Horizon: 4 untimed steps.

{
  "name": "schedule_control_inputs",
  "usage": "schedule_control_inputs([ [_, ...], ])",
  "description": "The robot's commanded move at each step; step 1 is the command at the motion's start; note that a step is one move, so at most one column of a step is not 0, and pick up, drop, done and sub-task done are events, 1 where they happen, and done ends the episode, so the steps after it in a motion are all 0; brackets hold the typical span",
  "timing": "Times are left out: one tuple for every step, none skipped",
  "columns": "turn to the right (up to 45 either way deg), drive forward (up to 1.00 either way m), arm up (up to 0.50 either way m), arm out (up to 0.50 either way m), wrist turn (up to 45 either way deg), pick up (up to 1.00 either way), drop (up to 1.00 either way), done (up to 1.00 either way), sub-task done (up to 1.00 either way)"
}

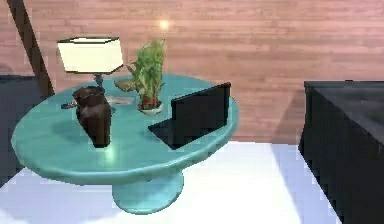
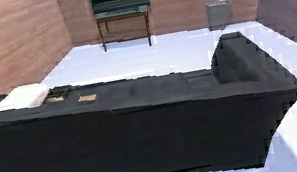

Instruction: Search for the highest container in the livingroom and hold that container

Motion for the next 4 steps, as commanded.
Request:
schedule_control_inputs([
  [-45.0,0.00,0.00,0.00,0.0,0.00,0.00,0.00,0.00],
  [-45.0,0.00,0.00,0.00,0.0,0.00,0.00,0.00,0.00],
  [-24.0,0.00,0.00,0.00,0.0,0.00,0.00,0.00,0.00],
  [45.0,0.00,0.00,0.00,0.0,0.00,0.00,0.00,0.00],
])
